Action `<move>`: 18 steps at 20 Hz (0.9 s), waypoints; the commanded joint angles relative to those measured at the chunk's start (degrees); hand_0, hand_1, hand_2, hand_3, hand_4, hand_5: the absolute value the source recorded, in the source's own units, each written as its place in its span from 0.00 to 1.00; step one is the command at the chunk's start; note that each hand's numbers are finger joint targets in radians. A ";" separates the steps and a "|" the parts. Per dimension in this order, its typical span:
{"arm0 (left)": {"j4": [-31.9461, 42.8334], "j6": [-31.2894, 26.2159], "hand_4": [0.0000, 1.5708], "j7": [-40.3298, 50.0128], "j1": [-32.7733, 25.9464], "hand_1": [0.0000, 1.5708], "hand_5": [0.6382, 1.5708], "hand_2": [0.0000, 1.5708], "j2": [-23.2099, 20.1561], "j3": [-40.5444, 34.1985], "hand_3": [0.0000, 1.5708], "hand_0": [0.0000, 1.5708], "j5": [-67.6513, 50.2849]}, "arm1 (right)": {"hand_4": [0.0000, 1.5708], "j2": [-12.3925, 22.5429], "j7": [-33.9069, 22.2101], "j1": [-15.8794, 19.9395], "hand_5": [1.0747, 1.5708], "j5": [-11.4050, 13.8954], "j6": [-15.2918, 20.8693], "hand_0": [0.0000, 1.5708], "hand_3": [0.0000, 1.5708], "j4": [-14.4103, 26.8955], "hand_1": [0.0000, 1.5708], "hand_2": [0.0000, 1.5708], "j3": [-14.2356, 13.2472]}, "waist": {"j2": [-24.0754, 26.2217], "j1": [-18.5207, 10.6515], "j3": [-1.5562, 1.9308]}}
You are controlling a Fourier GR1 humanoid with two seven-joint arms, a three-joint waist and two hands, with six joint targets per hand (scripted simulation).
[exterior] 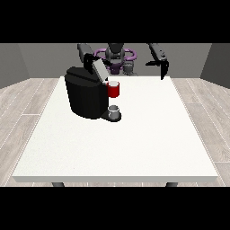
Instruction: Insert the coffee pod into the coffee machine and close the lid
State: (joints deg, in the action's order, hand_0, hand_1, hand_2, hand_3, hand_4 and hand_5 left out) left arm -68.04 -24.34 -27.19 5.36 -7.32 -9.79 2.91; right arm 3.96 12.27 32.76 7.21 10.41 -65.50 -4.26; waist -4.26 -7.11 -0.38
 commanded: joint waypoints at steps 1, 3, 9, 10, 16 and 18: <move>1.73 0.22 0.23 1.91 3.72 0.00 1.00 0.00 -1.45 -1.51 0.00 0.00 -1.19 | 0.17 0.67 0.88 2.61 1.00 0.33 -0.78 0.00 0.00 3.50 0.00 0.00 -0.15 | -2.81 0.43 0.38; 0.41 -1.16 0.22 2.99 3.43 0.00 1.00 0.00 -0.47 -1.13 0.00 0.00 -3.07 | 0.20 1.91 -0.43 4.93 1.00 0.40 -0.19 0.00 0.00 4.57 0.00 0.00 -1.33 | -2.78 -1.70 0.38; 3.79 1.24 0.24 -0.08 4.69 0.00 1.00 0.00 -1.01 -0.37 0.00 0.00 -0.15 | 0.25 0.44 -0.25 7.42 1.00 1.46 0.57 0.00 0.00 5.77 0.00 0.00 0.21 | -3.85 -1.21 0.38; 3.16 -4.16 0.23 1.60 5.10 0.00 1.00 0.00 -4.07 -2.60 0.00 0.00 -4.35 | 0.25 -0.78 0.55 6.26 1.00 2.08 1.70 0.00 0.00 5.81 0.00 0.00 0.90 | -3.24 -2.54 0.38; 5.84 -1.50 0.25 -1.63 3.95 0.00 1.00 0.00 -0.98 -0.13 0.00 0.00 -1.42 | 0.27 -2.84 -2.24 8.54 1.00 5.30 3.66 0.00 0.00 4.77 0.00 0.00 4.91 | -2.89 -3.59 0.36; 7.69 -1.12 0.25 -1.80 5.51 0.00 1.00 0.00 -1.72 -0.38 0.00 0.00 -0.79 | 0.28 -0.42 -7.91 13.75 1.00 4.79 3.30 0.00 0.00 4.17 0.00 0.00 3.66 | -4.17 -3.65 0.33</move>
State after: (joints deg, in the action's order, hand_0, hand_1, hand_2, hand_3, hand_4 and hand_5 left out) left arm -62.09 -25.24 -28.96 10.17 -8.85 -10.43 1.77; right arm 3.00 6.26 41.46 8.32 14.13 -63.02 -3.70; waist -7.41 -8.87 0.44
